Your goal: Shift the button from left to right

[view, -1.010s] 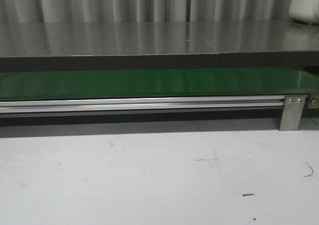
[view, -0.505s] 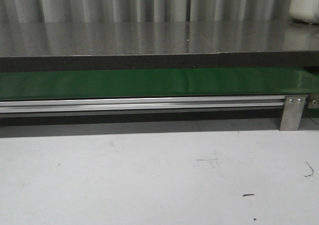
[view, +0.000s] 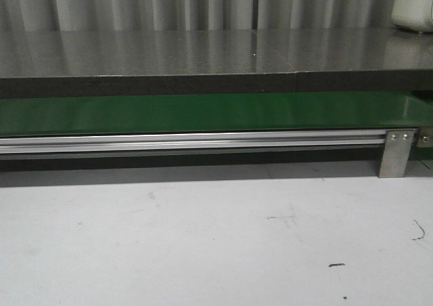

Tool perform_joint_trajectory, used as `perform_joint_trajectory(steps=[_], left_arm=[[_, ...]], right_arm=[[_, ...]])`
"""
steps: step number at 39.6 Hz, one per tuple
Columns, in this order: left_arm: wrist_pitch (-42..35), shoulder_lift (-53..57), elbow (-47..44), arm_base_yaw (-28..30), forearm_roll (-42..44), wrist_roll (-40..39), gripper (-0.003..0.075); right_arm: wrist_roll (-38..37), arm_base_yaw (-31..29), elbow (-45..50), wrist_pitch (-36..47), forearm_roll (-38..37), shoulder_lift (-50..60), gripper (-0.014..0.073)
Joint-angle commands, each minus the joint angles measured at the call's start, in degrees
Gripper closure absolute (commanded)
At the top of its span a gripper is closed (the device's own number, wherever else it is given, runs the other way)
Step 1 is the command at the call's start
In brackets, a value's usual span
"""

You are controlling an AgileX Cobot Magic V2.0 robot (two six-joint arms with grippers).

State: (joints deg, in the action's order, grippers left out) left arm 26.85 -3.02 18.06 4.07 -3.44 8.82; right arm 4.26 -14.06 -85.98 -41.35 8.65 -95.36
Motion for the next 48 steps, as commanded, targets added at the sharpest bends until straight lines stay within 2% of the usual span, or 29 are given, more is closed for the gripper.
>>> perform_joint_trajectory(steps=[1, 2, 7, 16, 25, 30, 38, 48], left_arm=[[-4.7, -0.7, 1.4, -0.3, -0.5, -0.8, 0.0741], [-4.7, -0.7, 1.4, -0.3, -0.5, -0.8, 0.0741], [-4.7, -0.7, 1.4, -0.3, -0.5, -0.8, 0.0741], [-4.7, -0.7, 1.4, -0.3, -0.5, -0.8, 0.0741], [-4.7, -0.7, 1.4, -0.3, -0.5, -0.8, 0.0741], [-4.7, -0.7, 1.4, -0.3, -0.5, -0.8, 0.0741], [-4.7, -0.7, 1.4, -0.3, -0.5, -0.8, 0.0741], [-4.7, -0.7, 1.4, -0.3, -0.5, -0.8, 0.0741]], right_arm=[[0.2, 3.1, -1.8, 0.2, 0.6, 6.6, 0.0529], [0.2, 4.1, -1.7, -0.3, 0.7, 7.5, 0.0571], [0.3, 8.3, 1.8, 2.0, 0.9, 12.8, 0.0667], [1.0, 16.3, 17.9, 13.5, 0.9, 27.0, 0.0661], [2.0, 22.5, 38.3, 24.8, 0.9, 43.2, 0.0661], [2.0, 23.8, 47.9, 28.6, 0.9, 52.1, 0.0661], [2.0, 23.7, 59.4, 29.6, 0.9, 65.7, 0.0661], [2.0, 23.7, 62.7, 31.1, 0.9, 72.6, 0.0661]])
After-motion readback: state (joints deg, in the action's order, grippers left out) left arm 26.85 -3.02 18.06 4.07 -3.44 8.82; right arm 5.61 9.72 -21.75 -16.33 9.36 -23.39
